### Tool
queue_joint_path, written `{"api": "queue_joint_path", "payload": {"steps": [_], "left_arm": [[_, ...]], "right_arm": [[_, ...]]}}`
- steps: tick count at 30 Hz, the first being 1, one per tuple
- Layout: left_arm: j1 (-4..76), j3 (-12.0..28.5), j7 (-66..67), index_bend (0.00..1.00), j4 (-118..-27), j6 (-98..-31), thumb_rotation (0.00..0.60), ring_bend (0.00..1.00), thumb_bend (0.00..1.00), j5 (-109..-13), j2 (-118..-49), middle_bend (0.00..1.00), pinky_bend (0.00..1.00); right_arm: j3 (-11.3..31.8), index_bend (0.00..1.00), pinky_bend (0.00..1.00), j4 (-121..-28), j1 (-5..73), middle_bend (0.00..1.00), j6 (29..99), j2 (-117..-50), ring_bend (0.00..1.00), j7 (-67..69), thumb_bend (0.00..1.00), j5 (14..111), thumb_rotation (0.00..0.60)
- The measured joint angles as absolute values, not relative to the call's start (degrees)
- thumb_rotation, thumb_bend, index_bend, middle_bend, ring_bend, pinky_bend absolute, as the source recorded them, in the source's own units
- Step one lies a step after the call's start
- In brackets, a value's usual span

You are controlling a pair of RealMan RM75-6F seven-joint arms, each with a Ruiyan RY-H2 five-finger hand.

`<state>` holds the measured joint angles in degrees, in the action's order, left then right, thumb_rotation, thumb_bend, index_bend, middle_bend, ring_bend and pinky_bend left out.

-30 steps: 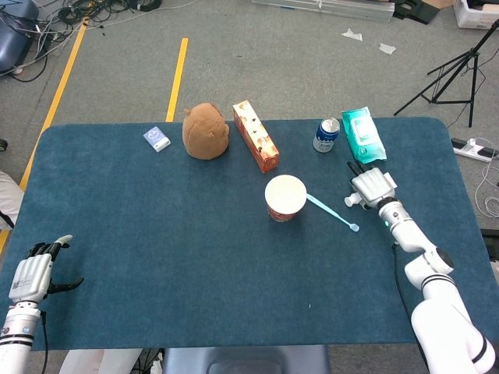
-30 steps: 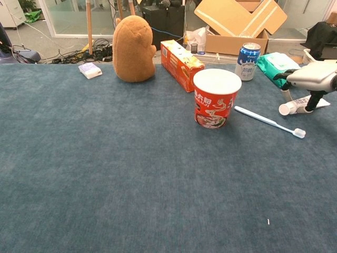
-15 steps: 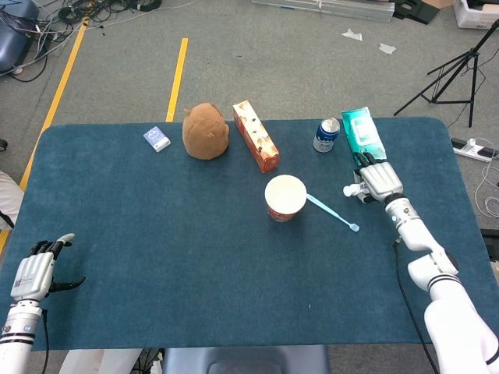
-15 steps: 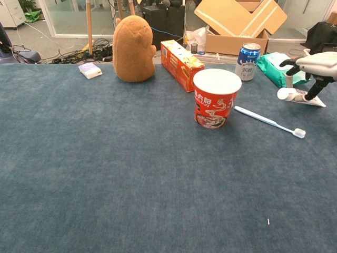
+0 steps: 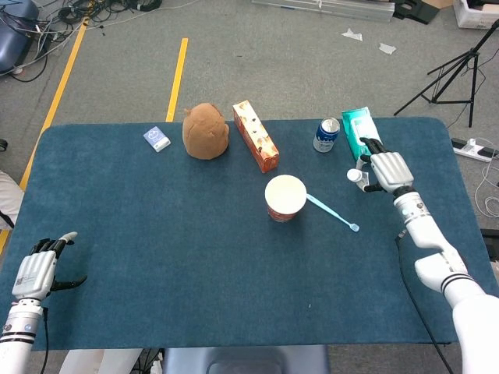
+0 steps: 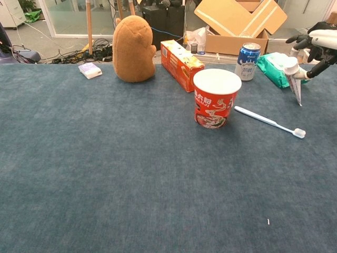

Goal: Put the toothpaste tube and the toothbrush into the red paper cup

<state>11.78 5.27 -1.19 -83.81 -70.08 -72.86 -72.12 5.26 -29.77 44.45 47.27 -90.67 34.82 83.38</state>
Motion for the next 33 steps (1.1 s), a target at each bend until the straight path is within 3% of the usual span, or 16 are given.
{"api": "queue_joint_path", "payload": {"steps": [33], "left_arm": [[11.5, 4.9, -2.7, 0.16, -84.8, -71.3, 0.600, 0.22, 0.03, -74.3, -70.2, 0.28, 0.13]], "right_arm": [[15.7, 0.69, 0.33, -54.8, 45.8, 0.09, 51.0, -78.2, 0.00, 40.0, 0.21, 77.7, 0.600]]}}
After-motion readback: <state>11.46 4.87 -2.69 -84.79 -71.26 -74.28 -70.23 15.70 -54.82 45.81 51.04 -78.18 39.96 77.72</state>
